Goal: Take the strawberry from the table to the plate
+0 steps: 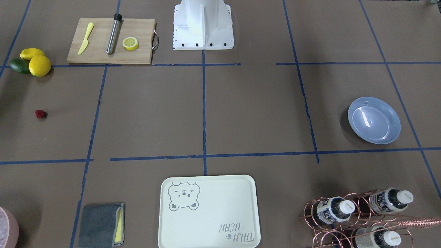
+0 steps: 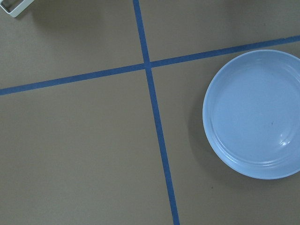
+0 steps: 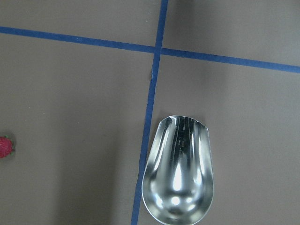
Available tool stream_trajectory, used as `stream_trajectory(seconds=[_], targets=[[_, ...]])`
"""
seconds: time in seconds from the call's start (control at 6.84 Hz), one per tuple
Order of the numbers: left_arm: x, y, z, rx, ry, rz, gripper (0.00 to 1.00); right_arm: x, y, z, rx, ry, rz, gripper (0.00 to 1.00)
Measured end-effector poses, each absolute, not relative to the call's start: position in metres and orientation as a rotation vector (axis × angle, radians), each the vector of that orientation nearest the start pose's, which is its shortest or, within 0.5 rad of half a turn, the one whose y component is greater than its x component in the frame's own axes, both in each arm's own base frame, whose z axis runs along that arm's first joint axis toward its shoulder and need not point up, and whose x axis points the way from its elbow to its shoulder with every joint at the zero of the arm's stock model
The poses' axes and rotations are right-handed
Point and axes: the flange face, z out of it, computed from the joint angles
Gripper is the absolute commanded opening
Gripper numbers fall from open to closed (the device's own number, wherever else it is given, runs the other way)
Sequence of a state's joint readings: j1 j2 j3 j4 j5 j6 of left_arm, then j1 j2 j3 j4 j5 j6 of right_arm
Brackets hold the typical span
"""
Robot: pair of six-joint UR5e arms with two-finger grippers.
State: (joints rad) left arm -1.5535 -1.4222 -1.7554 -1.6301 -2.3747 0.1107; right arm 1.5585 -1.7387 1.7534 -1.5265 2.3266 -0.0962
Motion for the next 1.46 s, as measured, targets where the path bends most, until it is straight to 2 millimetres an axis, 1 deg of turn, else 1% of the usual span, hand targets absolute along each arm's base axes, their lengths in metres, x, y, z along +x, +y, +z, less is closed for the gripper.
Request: stream_trajectory(seconds=[0.29, 0.58, 0.88, 1.02, 1.17, 1.32, 1.46], targets=[[-0.054, -0.440, 0.628, 0.191, 0.790, 0.184, 1.00, 0.055, -0.438, 0.627, 0.158, -0.771, -0.156, 1.00], [-0.053, -0.444, 0.624, 0.259, 0.788, 0.216, 1.00, 0.047, -0.444, 0.625, 0.172, -0.818, -0.173, 1.00], [-0.052, -0.453, 0.621, 0.373, 0.781, 0.262, 1.00, 0.043, -0.446, 0.619, 0.205, -0.863, -0.194, 1.00], [-0.051, -0.459, 0.616, 0.457, 0.773, 0.296, 1.00, 0.043, -0.445, 0.619, 0.211, -0.866, -0.198, 1.00], [-0.051, -0.465, 0.606, 0.556, 0.763, 0.336, 1.00, 0.043, -0.444, 0.621, 0.210, -0.865, -0.198, 1.00], [-0.050, -0.469, 0.603, 0.625, 0.760, 0.359, 1.00, 0.043, -0.443, 0.623, 0.206, -0.866, -0.195, 1.00], [-0.046, -0.469, 0.609, 0.670, 0.762, 0.373, 1.00, 0.043, -0.442, 0.625, 0.202, -0.869, -0.192, 1.00]])
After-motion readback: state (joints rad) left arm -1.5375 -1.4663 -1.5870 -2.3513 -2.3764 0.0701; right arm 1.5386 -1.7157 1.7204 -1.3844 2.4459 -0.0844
